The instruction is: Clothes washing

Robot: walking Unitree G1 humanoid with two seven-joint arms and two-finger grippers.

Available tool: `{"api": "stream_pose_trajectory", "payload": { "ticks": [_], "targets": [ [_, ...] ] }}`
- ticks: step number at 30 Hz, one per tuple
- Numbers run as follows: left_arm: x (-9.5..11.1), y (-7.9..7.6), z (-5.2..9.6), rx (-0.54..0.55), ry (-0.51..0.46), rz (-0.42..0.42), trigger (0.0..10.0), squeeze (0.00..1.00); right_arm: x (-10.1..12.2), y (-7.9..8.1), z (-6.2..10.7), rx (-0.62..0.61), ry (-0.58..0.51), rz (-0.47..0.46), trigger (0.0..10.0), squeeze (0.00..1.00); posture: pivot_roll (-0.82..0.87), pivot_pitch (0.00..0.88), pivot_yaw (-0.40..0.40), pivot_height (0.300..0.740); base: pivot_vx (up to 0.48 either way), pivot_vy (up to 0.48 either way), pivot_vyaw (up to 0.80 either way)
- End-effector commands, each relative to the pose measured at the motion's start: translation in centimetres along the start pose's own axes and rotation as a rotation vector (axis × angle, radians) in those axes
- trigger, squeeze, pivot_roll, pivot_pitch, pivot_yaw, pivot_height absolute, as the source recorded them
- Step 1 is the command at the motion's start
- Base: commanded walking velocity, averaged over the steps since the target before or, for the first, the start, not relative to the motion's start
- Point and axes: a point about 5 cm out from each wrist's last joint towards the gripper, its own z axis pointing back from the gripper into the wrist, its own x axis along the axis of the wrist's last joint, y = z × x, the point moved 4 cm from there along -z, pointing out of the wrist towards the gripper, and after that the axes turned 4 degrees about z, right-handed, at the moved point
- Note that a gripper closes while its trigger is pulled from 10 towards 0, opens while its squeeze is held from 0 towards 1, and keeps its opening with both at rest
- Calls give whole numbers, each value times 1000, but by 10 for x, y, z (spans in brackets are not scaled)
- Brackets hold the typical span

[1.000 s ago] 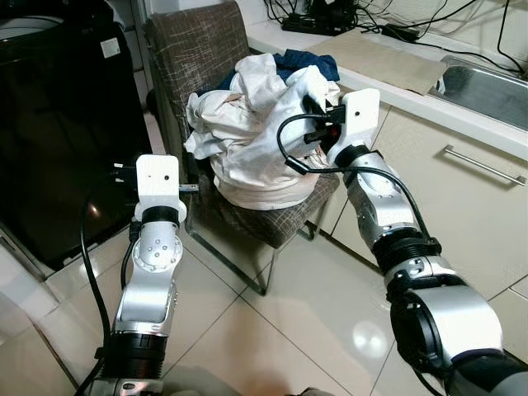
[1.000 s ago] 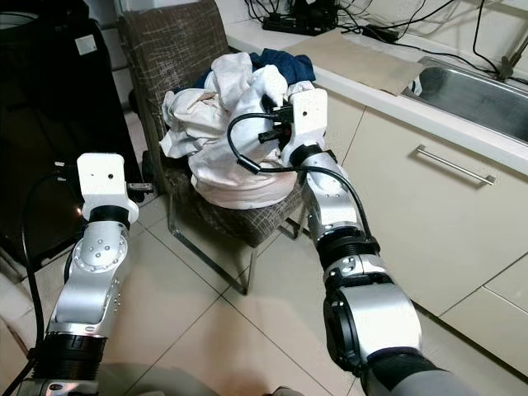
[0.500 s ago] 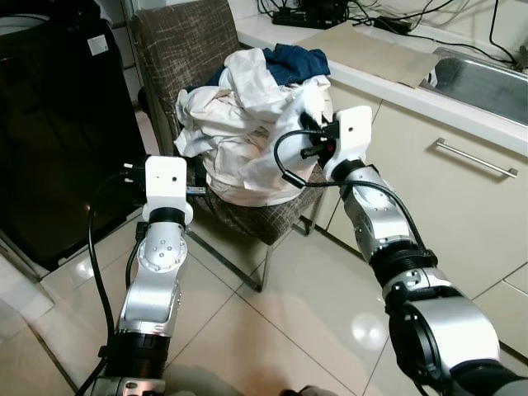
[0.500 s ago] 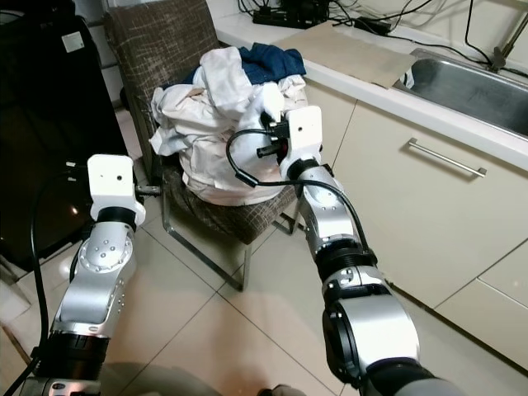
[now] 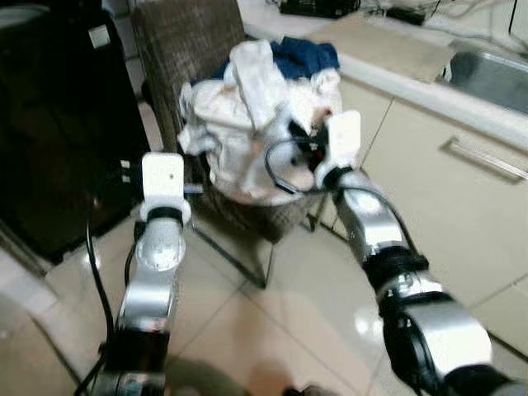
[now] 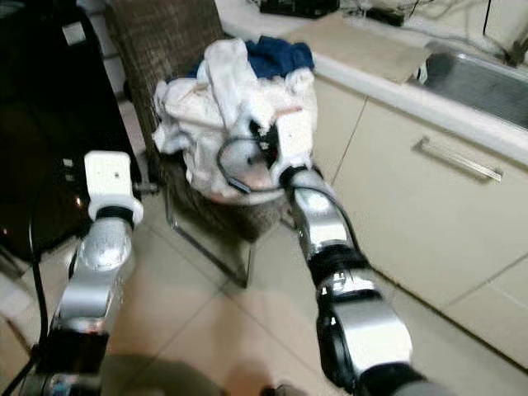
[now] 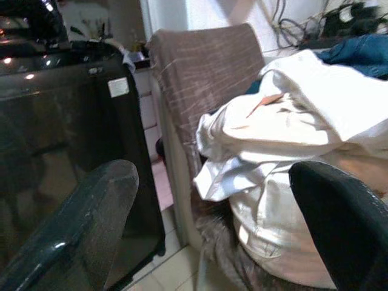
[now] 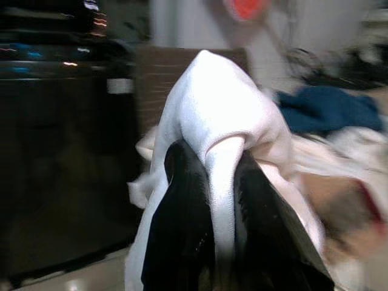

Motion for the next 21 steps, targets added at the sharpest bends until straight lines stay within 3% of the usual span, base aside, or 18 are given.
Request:
{"api": "stream_pose_trajectory", "payload": {
  "ticks": [1, 6, 21],
  "targets": [
    [-1, 0, -1, 12, 10, -2, 10000, 0, 8, 1, 0, 16, -36, 9, 10000, 0, -5, 0, -53, 740, 0, 0, 0],
    [2, -4, 1, -35, -9, 38, 10000, 0, -5, -3, 6, -28, 4, -3, 10000, 0, -5, 0, -53, 740, 0, 0, 0],
    [5, -15, -1, -119, -13, 58, 10000, 0, -22, -16, 17, -105, 68, 26, 10000, 0, -21, 0, -27, 740, 480, 0, 0]
  ]
}}
